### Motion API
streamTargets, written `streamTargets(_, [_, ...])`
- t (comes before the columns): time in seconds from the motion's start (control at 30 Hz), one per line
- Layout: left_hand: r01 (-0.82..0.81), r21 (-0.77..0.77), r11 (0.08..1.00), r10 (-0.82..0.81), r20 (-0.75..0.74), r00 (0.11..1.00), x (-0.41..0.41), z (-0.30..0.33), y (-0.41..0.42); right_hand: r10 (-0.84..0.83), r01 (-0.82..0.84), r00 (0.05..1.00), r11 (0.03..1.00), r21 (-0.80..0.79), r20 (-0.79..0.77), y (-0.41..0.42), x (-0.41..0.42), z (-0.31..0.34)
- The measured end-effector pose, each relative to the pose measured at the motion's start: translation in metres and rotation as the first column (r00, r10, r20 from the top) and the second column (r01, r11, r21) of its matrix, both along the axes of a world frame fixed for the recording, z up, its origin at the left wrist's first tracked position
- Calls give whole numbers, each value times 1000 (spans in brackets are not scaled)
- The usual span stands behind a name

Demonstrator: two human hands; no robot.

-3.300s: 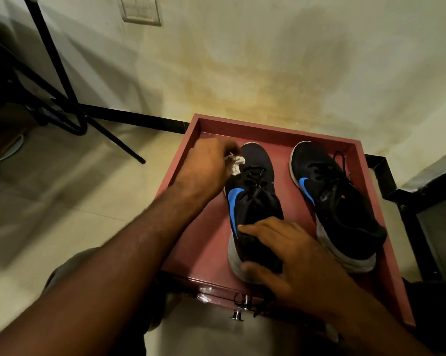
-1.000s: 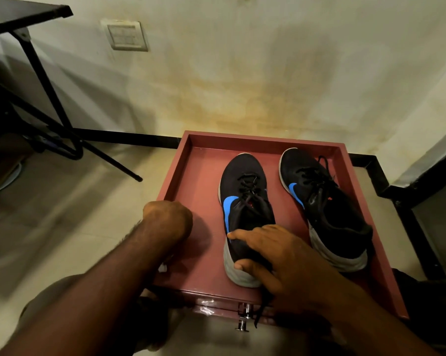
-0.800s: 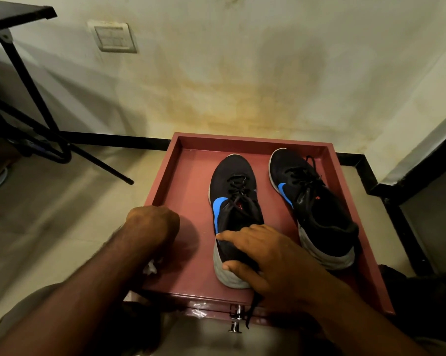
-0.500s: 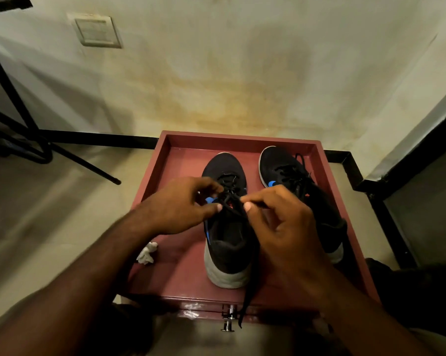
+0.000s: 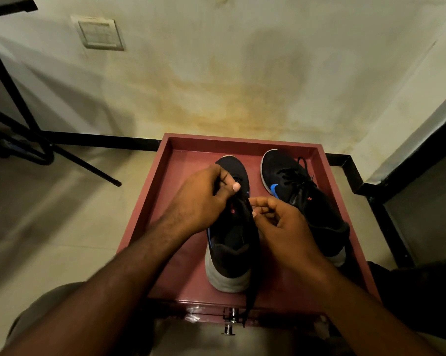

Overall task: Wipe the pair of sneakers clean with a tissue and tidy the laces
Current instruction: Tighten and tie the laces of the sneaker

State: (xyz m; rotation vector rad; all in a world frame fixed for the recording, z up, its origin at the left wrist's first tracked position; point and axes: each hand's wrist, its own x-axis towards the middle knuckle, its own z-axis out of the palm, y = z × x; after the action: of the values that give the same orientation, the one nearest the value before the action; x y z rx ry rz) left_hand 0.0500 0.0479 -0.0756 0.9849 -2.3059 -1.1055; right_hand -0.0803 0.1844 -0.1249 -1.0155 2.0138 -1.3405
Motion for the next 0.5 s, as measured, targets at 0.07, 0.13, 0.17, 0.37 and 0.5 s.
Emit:
streamTargets(0.07, [-19, 125, 992, 31, -92, 995, -1, 1, -1, -14, 17, 998, 999, -32, 69, -2, 1, 2])
streamTargets(0.13, [7, 326, 945, 64, -206, 977, -3, 6, 0, -40, 62, 975, 994, -93, 220, -3, 1, 8])
streamTargets(0.17, [29, 420, 907, 90, -262, 961, -4, 9, 0, -42, 82, 950, 990, -118, 309, -3, 0, 13])
streamTargets(0.37, [89, 528, 845, 189, -450, 873, 3, 22, -15, 60, 78, 761, 980, -182, 647, 3, -5, 33])
streamTargets(0.5, [213, 362, 908, -182, -118, 976, 14, 11, -25, 93, 113, 759, 956, -272, 645, 5, -8, 41])
